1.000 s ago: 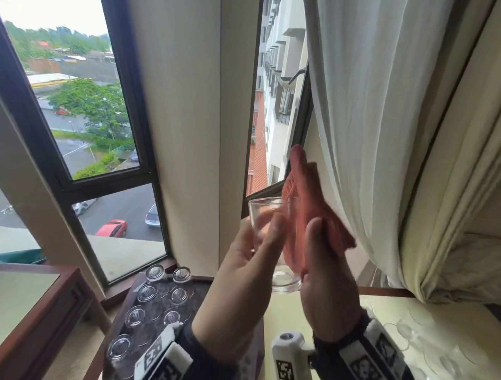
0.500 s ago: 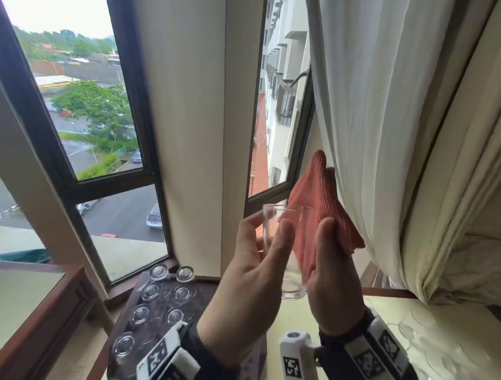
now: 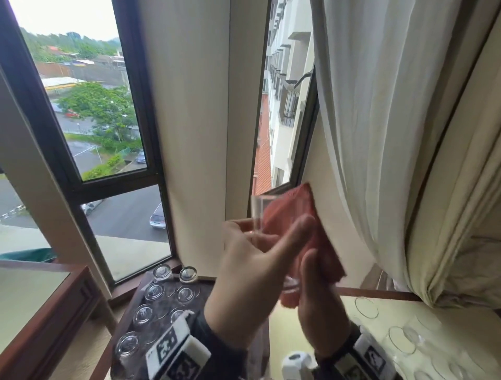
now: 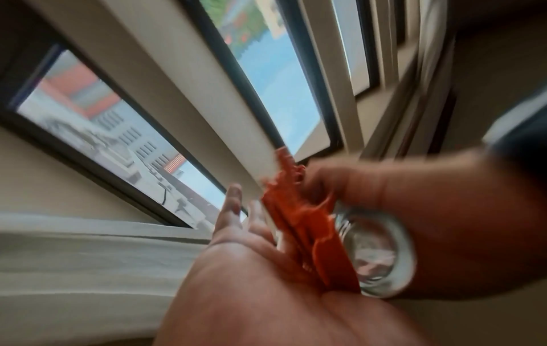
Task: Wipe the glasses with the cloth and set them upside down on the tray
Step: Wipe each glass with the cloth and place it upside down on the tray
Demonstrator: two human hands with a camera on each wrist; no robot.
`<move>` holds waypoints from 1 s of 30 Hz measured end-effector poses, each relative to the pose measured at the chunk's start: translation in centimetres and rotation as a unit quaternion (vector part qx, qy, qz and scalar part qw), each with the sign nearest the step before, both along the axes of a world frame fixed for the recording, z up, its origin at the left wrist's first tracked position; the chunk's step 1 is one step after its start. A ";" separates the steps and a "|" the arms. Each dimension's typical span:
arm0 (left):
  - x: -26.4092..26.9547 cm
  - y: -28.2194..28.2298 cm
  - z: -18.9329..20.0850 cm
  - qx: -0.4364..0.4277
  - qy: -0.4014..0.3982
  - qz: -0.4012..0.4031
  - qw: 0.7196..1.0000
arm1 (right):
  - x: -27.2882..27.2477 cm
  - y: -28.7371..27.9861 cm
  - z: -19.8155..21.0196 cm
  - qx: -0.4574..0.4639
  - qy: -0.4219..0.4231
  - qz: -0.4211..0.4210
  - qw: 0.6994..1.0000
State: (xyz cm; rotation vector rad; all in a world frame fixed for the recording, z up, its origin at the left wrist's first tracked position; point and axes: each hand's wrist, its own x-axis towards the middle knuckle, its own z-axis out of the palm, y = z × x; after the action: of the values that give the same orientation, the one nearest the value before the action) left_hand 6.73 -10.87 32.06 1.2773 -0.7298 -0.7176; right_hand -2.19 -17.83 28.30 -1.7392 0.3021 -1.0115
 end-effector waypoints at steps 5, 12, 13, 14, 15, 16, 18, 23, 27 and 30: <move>-1.5 -0.6 -1.8 -0.026 0.005 -0.031 0.999 | -0.7 -2.1 2.8 -0.003 -0.021 -0.081 0.996; 2.4 -1.0 -0.3 -0.052 0.069 0.001 0.996 | 1.0 0.6 -1.8 -0.207 -0.068 0.014 0.976; 2.9 -0.9 -0.2 -0.065 0.068 0.007 0.996 | 1.0 0.6 -3.0 -0.168 -0.060 0.008 0.984; 3.0 -0.6 0.1 -0.073 0.064 0.005 0.995 | 0.9 0.6 -3.8 -0.118 -0.056 0.005 0.991; 2.8 -0.5 0.1 -0.073 0.056 -0.006 0.996 | 0.9 0.8 -3.8 -0.067 -0.048 -0.010 0.997; 2.4 -0.4 0.2 -0.065 0.044 -0.024 0.997 | 1.0 0.6 -3.6 -0.024 -0.030 -0.031 0.999; 1.3 -0.4 -0.6 -0.053 0.008 -0.051 0.997 | 0.7 -0.1 -2.3 0.042 -0.005 -0.049 0.998; 0.0 -0.8 -1.6 -0.045 -0.039 -0.036 0.998 | 0.7 -2.4 1.2 0.051 -0.006 -0.057 0.997; 1.3 -1.6 -0.9 -0.018 0.028 -0.007 0.999 | 1.2 -0.2 0.5 -0.156 -0.092 -0.007 0.983; 2.7 -1.4 0.6 -0.028 0.078 0.018 0.996 | 1.0 0.5 -2.3 -0.184 -0.076 0.050 0.979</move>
State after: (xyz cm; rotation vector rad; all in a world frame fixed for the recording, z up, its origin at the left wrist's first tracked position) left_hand 9.39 -12.25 32.69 1.1677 -0.5940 -0.7536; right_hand -1.24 -17.29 25.96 -1.9697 -0.0763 -1.1733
